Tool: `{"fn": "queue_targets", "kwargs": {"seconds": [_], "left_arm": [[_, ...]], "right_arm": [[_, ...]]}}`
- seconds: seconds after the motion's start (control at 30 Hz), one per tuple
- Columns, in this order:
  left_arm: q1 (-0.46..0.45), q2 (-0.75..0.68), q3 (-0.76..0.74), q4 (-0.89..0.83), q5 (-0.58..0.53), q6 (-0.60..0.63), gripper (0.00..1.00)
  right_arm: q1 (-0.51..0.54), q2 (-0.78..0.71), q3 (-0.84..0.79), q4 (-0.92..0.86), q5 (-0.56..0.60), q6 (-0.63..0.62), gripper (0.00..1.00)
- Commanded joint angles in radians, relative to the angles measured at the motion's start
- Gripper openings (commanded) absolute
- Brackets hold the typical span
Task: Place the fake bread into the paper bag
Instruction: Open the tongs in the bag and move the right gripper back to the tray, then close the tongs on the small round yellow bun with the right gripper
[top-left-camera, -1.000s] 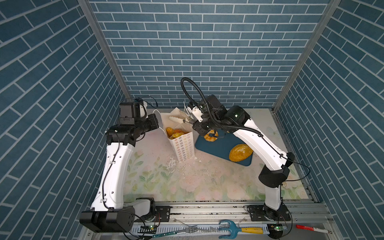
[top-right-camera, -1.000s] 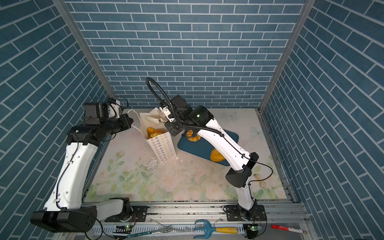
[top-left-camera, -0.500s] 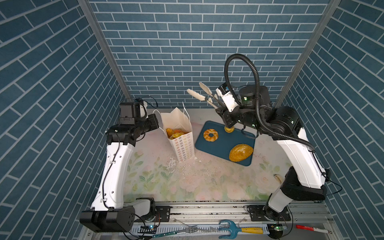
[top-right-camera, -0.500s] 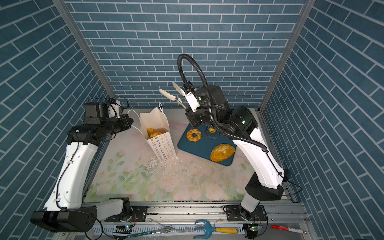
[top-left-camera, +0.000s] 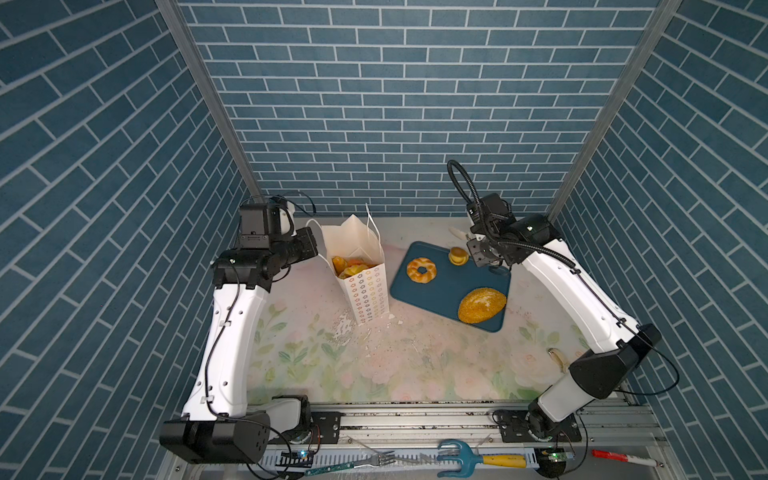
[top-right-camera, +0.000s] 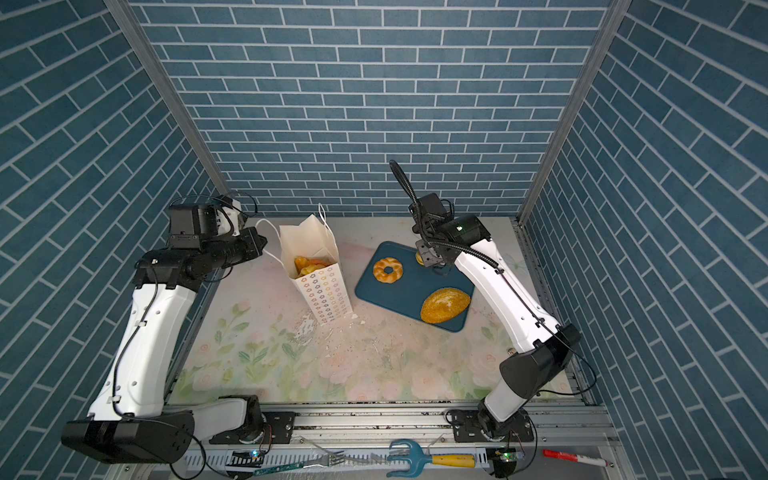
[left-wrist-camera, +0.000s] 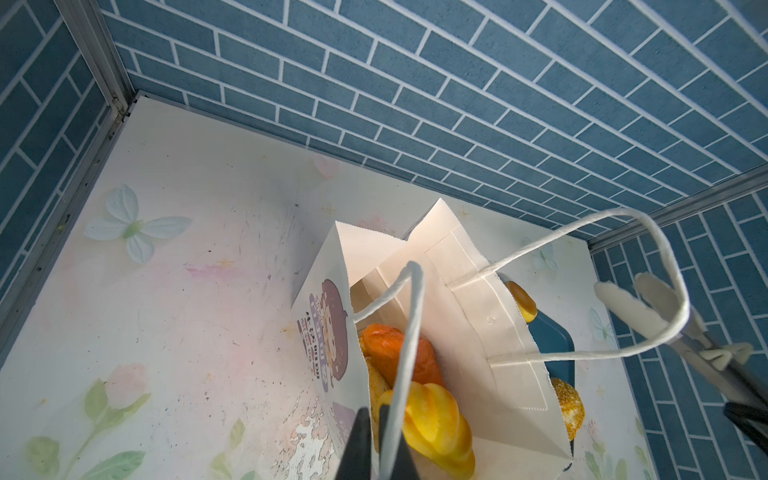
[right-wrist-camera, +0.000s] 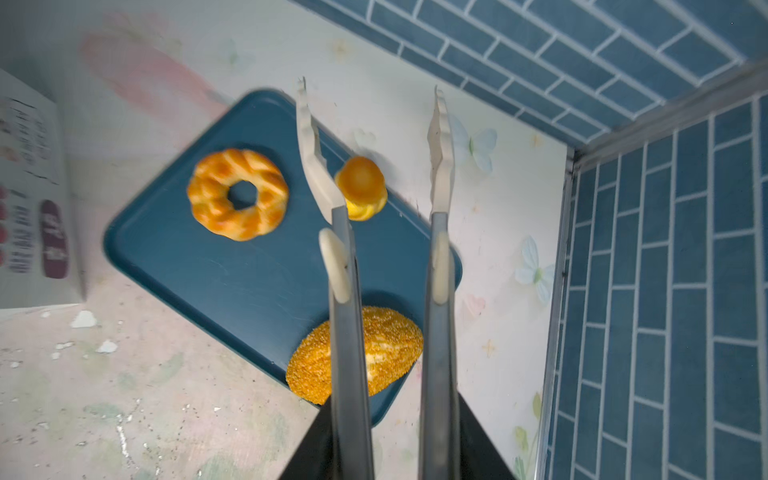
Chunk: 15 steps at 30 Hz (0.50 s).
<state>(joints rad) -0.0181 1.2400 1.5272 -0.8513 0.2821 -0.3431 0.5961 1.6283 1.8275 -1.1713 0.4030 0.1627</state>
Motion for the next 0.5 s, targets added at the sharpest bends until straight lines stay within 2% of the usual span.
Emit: {"fn": "queue_targets", "kwargs": {"seconds": [0.0, 0.17, 0.47], "left_arm": [[-0.005, 0.006, 0.021, -0.001, 0.0, 0.015, 0.09], [-0.005, 0.007, 0.017, -0.002, -0.011, 0.018, 0.09], [-0.005, 0.015, 0.015, -0.002, -0.016, 0.023, 0.09]], "right_arm": [[-0.043, 0.02, -0.032, 0.059, -0.051, 0.125, 0.4], [-0.079, 0.071, -0.084, 0.116, -0.099, 0.167, 0.4], [-0.111, 0.167, -0.08, 0.16, -0.176, 0.232, 0.42]]}}
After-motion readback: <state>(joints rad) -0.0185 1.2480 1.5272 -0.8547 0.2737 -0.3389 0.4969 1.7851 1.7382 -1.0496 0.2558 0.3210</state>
